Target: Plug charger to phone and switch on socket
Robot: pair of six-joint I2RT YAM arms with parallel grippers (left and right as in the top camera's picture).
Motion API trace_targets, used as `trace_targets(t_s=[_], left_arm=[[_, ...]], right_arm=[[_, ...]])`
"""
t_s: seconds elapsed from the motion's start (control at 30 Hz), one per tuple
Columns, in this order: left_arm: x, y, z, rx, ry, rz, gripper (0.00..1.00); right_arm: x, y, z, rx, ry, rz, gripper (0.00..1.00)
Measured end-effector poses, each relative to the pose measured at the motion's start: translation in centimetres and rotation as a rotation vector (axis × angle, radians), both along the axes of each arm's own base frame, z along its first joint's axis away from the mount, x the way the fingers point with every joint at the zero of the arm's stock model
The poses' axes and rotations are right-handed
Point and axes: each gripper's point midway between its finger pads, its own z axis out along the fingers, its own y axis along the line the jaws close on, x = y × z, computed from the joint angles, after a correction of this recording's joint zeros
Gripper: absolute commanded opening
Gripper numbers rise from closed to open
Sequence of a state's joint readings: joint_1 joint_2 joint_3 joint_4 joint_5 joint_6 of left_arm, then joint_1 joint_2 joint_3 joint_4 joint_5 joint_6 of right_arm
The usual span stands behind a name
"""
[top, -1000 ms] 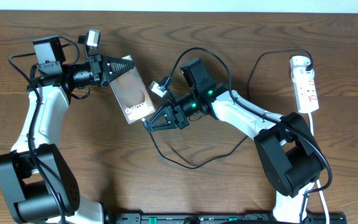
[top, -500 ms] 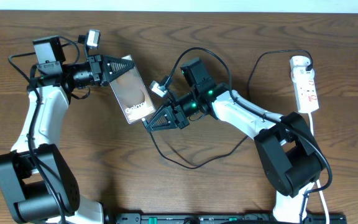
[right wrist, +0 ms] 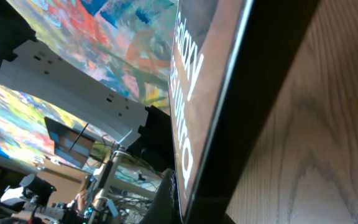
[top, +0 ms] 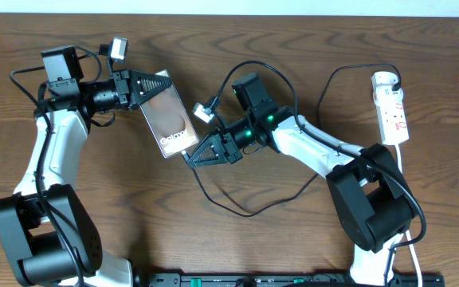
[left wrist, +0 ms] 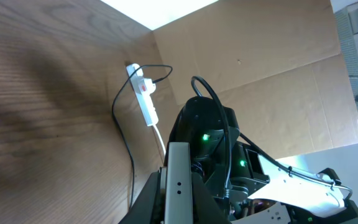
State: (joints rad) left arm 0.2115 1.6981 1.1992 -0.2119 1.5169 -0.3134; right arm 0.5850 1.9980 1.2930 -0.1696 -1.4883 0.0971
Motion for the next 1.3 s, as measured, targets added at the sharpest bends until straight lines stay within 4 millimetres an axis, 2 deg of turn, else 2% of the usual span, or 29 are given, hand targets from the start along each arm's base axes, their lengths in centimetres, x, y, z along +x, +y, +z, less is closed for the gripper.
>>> trace_targets(t_s=[0.87, 1.3], left_arm=[[0.1, 0.5, 0.0, 0.006, -0.023, 0.011, 0.08], [0.2, 0.8, 0.0, 0.018, -0.06, 0.016, 0.07]], right_arm=[[0.8, 0.2, 0.9, 0.048, -0.04, -0.001, 0.01], [1.6, 0.1, 0.9, 0.021, 0.001, -0.022, 0.01]])
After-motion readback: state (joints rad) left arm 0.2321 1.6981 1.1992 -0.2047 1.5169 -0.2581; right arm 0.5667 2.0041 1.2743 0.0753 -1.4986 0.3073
